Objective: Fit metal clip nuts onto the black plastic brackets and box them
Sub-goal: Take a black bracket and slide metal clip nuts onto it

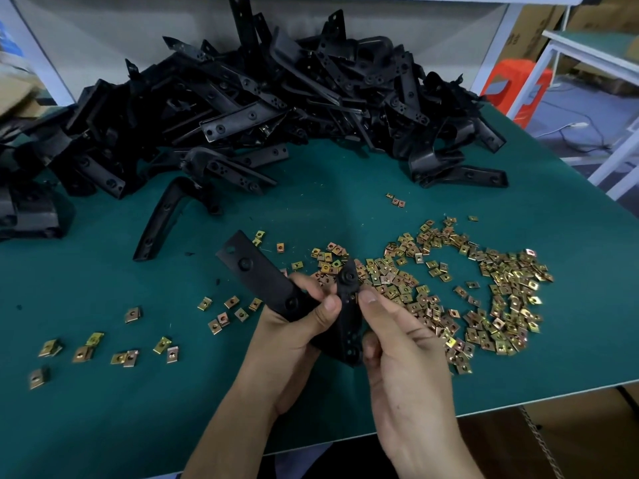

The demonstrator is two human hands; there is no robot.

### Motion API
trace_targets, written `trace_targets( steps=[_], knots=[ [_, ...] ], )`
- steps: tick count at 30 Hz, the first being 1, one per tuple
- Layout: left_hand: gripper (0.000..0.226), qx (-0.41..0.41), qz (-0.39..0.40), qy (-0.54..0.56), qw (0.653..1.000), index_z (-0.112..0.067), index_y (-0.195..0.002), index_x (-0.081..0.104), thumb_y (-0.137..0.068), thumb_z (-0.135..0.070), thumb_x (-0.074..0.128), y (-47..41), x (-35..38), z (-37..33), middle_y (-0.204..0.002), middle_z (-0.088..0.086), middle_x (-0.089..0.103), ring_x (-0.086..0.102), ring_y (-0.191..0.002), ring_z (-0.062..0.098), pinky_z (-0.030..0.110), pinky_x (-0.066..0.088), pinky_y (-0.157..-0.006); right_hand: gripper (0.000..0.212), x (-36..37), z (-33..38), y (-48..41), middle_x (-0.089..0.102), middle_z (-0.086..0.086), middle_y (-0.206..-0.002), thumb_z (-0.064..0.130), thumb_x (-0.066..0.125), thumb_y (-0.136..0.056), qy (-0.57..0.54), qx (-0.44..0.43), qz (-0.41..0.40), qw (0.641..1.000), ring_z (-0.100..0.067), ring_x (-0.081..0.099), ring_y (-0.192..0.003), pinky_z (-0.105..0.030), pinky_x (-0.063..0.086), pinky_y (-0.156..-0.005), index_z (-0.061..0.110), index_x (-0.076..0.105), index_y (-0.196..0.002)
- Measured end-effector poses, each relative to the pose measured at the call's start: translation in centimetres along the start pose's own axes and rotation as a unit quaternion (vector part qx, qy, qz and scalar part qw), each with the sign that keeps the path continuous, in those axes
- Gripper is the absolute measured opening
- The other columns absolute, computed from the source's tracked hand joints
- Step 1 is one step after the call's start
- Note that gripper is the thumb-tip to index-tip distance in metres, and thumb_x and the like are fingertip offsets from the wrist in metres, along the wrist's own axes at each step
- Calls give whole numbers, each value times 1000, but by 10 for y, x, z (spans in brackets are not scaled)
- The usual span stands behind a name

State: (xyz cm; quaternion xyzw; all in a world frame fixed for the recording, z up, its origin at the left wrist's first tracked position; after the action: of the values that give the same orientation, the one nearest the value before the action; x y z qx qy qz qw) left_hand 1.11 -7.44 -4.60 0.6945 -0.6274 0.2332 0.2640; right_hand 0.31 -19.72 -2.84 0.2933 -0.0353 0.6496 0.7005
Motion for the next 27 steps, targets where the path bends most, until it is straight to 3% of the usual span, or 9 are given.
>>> trace_targets(
  steps=[2,4,6,10,14,17,20,25,27],
  knots=[
    [38,7,1,-5,1000,-10,-84,54,-73,-19,89,0,0,-1,-91,21,54,59,-83,36,49,49,-74,21,0,-1,2,77,-11,-105,18,72,-81,-6,-17,-13,1000,-20,74,-95,-39,52,-96,13,80,-99],
    [26,23,-1,-16,1000,-13,-80,59,-75,-15,84,1,0,-3,-85,15,61,66,-82,30,41,55,-72,18,4,2,6,77,-9,-103,12,68,-86,6,-40,-15,999,-23,72,-104,-41,49,-103,19,81,-98],
    [19,32,-5,-23,999,-14,-77,60,-76,-10,78,1,-1,-5,-83,6,64,68,-83,22,32,56,-72,23,7,4,8,78,-7,-101,10,66,-89,18,-54,-12,998,-21,73,-104,-40,49,-103,27,81,-95],
    [19,34,-14,-11,999,-12,-77,57,-78,-7,75,1,-3,-4,-81,6,64,68,-80,22,31,56,-70,25,6,3,7,78,-1,-100,15,67,-91,54,-36,-12,998,-14,72,-104,-39,50,-102,36,81,-90],
    [20,30,-29,-18,999,-13,-78,56,-78,-11,77,1,-5,-4,-78,9,63,66,-77,24,34,56,-67,39,3,1,3,78,8,-89,9,56,-96,67,-16,-13,998,2,70,-83,-23,49,-81,37,81,-86],
    [26,19,-60,-20,998,-14,-81,54,-76,-14,80,1,-9,-4,-82,15,57,65,-73,27,40,56,-63,45,-1,-3,-3,77,-3,-95,-3,46,-95,53,11,-4,998,-7,63,-72,-22,43,-70,25,82,-96],
    [23,-4,-46,24,999,-15,-84,51,-86,-5,71,3,-4,-3,-93,21,57,70,-69,32,38,58,-56,53,-7,-5,-7,75,-5,-101,-11,41,-93,32,10,1,999,-12,59,-76,-24,42,-69,22,81,-101],
    [25,-18,-50,30,998,-21,-83,57,-74,-16,80,2,-6,-2,-108,19,59,62,-104,35,36,57,-77,41,-13,1,-8,72,-6,-91,-14,48,-96,20,-39,24,999,-11,71,-92,-18,54,-74,14,77,-105],
    [28,-15,-50,40,998,-23,-85,60,-69,-16,82,1,-8,-3,-107,14,61,60,-110,31,35,56,-82,31,-19,6,-8,73,-10,-92,-9,58,-92,20,-57,22,998,-18,74,-99,-18,56,-77,14,74,-105]
  ],
)
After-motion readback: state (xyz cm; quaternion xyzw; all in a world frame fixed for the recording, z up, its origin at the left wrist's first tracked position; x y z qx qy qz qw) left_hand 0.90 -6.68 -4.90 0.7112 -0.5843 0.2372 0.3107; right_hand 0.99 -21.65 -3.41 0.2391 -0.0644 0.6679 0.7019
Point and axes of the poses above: each hand's wrist, its own y-axis away from the middle knuckle, its own x-axis out of the palm, z = x × y, the point moved 9 cm from there along -y, towards the middle knuckle
